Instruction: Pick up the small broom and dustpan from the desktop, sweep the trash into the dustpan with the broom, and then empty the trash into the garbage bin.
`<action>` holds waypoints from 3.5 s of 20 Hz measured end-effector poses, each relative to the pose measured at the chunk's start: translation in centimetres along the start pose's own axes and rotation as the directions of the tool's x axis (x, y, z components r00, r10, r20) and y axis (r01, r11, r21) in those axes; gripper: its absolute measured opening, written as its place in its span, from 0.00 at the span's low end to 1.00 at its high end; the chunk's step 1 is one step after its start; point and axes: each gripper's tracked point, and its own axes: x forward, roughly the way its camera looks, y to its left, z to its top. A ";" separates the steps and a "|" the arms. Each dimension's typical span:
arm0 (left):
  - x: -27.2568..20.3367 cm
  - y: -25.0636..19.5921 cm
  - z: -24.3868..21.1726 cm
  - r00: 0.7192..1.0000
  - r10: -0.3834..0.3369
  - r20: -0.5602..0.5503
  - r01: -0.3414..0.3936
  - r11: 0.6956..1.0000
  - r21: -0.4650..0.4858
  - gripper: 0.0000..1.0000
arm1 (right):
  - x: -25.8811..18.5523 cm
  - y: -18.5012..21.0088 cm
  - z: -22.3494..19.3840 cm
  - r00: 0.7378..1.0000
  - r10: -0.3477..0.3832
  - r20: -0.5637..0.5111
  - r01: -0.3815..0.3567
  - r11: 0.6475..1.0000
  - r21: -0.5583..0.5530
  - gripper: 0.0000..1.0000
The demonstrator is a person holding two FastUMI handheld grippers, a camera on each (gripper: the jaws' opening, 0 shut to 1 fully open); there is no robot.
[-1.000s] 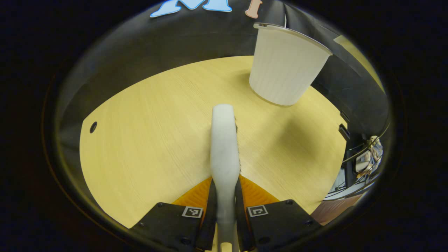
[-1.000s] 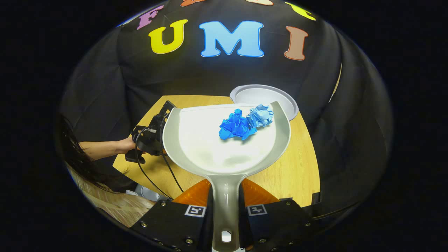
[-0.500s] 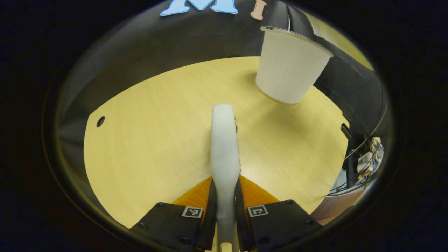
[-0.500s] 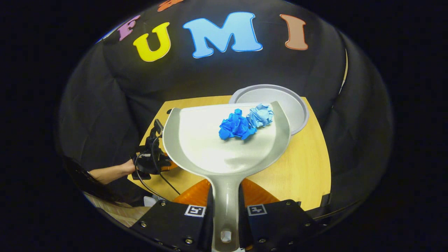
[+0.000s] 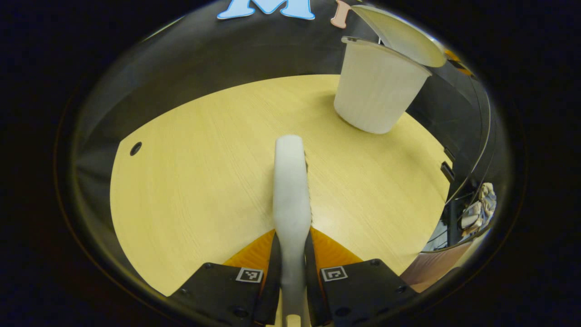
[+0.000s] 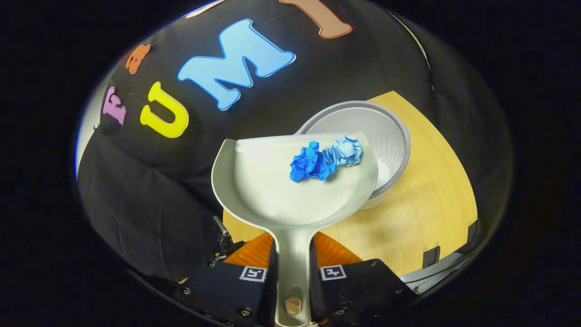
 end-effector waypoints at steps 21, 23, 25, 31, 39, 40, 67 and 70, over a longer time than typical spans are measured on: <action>-2.6 -0.5 -1.5 1.000 0.020 0.005 -0.019 0.999 -0.025 0.35 | -1.3 2.4 3.9 0.840 0.423 0.340 -0.539 0.577 0.614 0.28; -2.9 -0.6 -1.6 1.000 0.021 0.008 -0.020 0.999 -0.026 0.35 | -1.5 2.7 4.1 0.818 0.441 0.370 -0.570 0.532 0.626 0.28; -3.1 -0.7 -1.7 1.000 0.023 0.011 -0.022 0.999 -0.029 0.35 | -1.5 3.0 4.2 0.802 0.452 0.391 -0.590 0.501 0.633 0.28; -4.0 -0.6 -2.5 0.999 0.036 0.020 -0.035 0.998 -0.044 0.34 | -1.3 5.2 2.2 0.813 0.476 0.337 -0.576 0.565 0.591 0.28; -5.6 1.2 -5.0 0.996 0.086 0.022 -0.083 0.989 -0.120 0.35 | -1.3 10.6 -4.1 0.820 0.543 0.182 -0.561 0.698 0.445 0.28; -5.7 1.5 -5.3 0.995 0.095 0.024 -0.091 0.987 -0.131 0.35 | -1.1 11.2 -5.2 0.821 0.548 0.161 -0.559 0.713 0.424 0.28; -11.9 10.2 -7.6 0.983 0.182 -0.005 -0.176 0.941 -0.290 0.32 | 17.6 1.1 -24.0 0.999 -0.004 -0.046 0.004 1.000 0.000 0.28; -11.3 9.1 -7.8 0.981 0.194 -0.005 -0.187 0.935 -0.301 0.35 | 19.0 -1.3 -24.7 0.996 -0.087 -0.033 0.084 0.993 -0.085 0.28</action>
